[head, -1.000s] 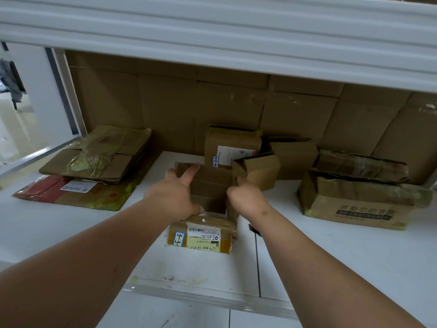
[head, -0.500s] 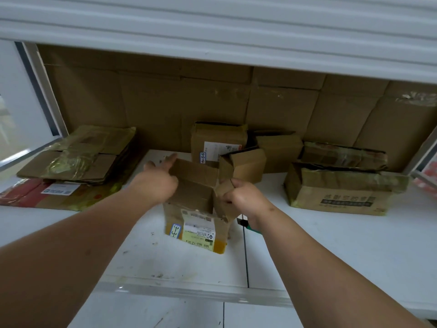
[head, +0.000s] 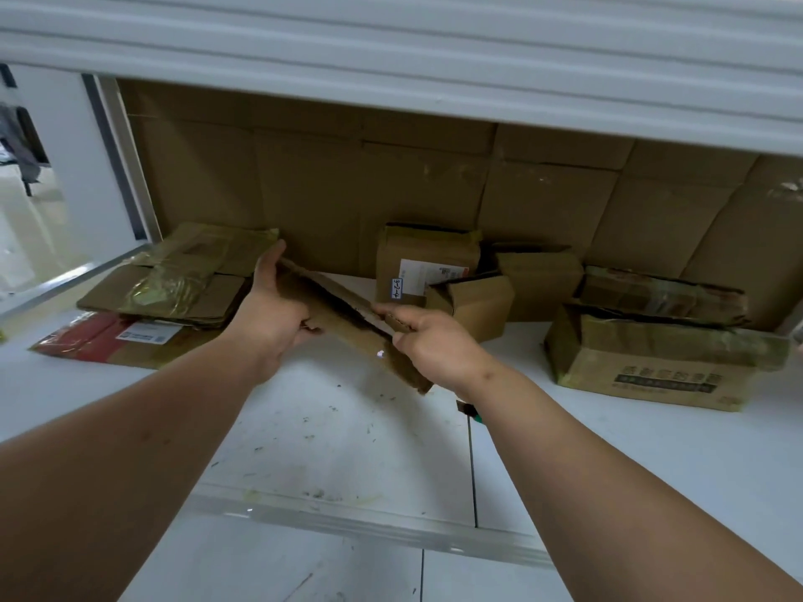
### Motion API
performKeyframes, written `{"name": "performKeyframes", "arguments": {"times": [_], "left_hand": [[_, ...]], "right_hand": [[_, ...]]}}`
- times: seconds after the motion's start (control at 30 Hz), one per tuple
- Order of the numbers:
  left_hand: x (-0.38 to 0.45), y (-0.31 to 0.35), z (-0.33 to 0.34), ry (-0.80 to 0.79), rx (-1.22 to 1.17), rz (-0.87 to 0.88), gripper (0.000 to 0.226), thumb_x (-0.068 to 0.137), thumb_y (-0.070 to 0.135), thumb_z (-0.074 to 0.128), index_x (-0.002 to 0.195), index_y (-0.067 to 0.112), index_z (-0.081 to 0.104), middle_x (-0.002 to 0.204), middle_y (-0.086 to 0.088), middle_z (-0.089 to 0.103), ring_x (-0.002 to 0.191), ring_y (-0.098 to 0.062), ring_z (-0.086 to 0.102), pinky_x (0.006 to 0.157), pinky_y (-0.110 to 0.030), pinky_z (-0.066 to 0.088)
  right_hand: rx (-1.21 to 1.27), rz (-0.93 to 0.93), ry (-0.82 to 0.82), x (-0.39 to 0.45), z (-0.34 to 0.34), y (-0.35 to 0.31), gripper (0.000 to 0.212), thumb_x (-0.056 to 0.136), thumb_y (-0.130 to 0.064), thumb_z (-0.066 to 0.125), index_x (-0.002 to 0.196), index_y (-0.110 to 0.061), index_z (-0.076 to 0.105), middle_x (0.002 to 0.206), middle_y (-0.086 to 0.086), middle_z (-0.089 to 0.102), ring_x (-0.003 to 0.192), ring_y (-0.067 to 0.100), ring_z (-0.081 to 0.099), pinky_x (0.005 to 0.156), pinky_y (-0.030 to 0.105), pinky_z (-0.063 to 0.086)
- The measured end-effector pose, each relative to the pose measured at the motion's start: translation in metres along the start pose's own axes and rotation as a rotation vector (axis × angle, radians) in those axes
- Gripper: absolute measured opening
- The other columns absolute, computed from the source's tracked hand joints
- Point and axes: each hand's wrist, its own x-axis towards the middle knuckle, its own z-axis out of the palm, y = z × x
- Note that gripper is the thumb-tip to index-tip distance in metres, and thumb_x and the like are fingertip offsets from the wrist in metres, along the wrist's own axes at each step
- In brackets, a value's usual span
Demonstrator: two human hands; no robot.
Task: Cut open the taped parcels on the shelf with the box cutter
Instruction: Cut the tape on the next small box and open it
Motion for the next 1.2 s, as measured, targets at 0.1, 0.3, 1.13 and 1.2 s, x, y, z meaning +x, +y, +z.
{"name": "performKeyframes", "arguments": {"times": [0.1, 0.3, 1.13, 1.2], "left_hand": [[-0.006, -0.01, -0.015, -0.01, 0.225, 0.003, 0.09, 0.082, -0.008, 0.066, 0.144, 0.044, 0.028, 0.116, -0.006, 0.052, 0.095, -0.027, 0.063, 0.076, -0.039, 0.06], [-0.027, -0.048, -0.042, -0.288, 0.747, -0.15, 0.036, 0.077, 0.019, 0.078, 0.105, 0.032, 0.06, 0.103, -0.001, 0.061, 0.091, -0.017, 0.06, 0.067, -0.026, 0.048], [-0.023, -0.107, 0.019, -0.524, 1.598, 0.162, 0.074, 0.097, 0.065, 0.016, 0.156, 0.027, -0.005, 0.164, 0.001, -0.011, 0.15, -0.024, -0.008, 0.12, -0.048, 0.001], [-0.021, -0.11, 0.022, -0.532, 1.641, 0.157, 0.071, 0.097, 0.064, 0.013, 0.155, 0.03, -0.01, 0.163, 0.002, -0.014, 0.15, -0.024, -0.01, 0.119, -0.049, 0.001]], "right_hand": [[-0.228, -0.089, -0.039, 0.0, 0.007, 0.011, 0.052, 0.102, -0.014, 0.042, 0.145, -0.044, 0.041, 0.158, -0.012, 0.031, 0.145, 0.013, 0.027, 0.117, 0.024, 0.02], [-0.353, 0.014, -0.239, -0.013, 0.033, 0.055, 0.055, 0.102, -0.008, 0.039, 0.144, -0.043, 0.044, 0.159, -0.01, 0.029, 0.147, 0.013, 0.024, 0.114, 0.015, 0.013], [-0.885, -0.018, -0.187, 0.004, 0.06, 0.102, 0.07, 0.096, -0.06, 0.015, 0.157, -0.027, 0.007, 0.165, -0.002, 0.003, 0.151, 0.018, -0.003, 0.118, 0.042, -0.009], [-0.883, -0.069, -0.169, 0.005, 0.064, 0.101, 0.072, 0.095, -0.063, 0.012, 0.157, -0.027, 0.007, 0.165, -0.003, 0.001, 0.151, 0.016, -0.007, 0.119, 0.043, -0.011]]}}
